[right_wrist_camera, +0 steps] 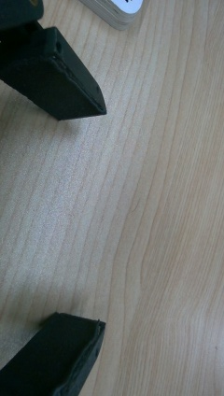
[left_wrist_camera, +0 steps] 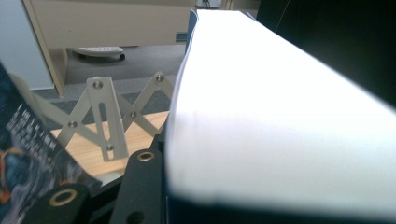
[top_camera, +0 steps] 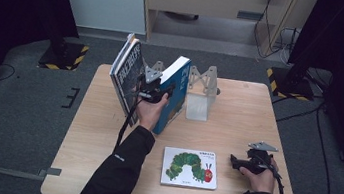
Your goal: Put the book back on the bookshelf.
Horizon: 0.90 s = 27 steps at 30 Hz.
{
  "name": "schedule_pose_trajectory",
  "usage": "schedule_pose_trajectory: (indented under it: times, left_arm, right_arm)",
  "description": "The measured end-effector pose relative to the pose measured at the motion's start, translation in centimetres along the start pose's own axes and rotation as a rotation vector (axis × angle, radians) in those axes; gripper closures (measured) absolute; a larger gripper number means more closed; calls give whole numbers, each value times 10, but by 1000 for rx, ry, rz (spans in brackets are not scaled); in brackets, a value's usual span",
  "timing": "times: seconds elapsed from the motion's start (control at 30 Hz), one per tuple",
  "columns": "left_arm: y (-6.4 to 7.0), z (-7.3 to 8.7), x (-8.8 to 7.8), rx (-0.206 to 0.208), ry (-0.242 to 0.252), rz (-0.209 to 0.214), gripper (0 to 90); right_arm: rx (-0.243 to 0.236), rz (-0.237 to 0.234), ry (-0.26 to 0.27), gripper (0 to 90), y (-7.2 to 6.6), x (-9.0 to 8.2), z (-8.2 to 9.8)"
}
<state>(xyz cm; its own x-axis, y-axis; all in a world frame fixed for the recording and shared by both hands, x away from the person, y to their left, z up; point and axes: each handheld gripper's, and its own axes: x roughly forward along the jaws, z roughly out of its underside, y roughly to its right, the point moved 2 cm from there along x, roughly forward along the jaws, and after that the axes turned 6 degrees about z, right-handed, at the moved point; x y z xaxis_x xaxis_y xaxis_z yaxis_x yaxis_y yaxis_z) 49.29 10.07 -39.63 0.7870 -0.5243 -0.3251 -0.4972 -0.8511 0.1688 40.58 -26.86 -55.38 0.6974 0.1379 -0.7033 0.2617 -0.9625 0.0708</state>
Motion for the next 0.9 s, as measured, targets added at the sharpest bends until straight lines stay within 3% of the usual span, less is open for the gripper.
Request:
schedule_pose_trajectory:
  times: [0.37, 0.63, 0.9]
  left_arm:
    - [-1, 17, -16, 16, 26, -30, 568]
    - [4, 19, -17, 9, 38, -5, 555]
    - [6, 20, -17, 10, 56, -53, 562]
  right_arm:
    - [-3, -2, -3, 7, 0, 0, 0]
    - [0, -1, -4, 7, -1, 0, 0]
    - [0, 0, -1, 6, -1, 0, 0]
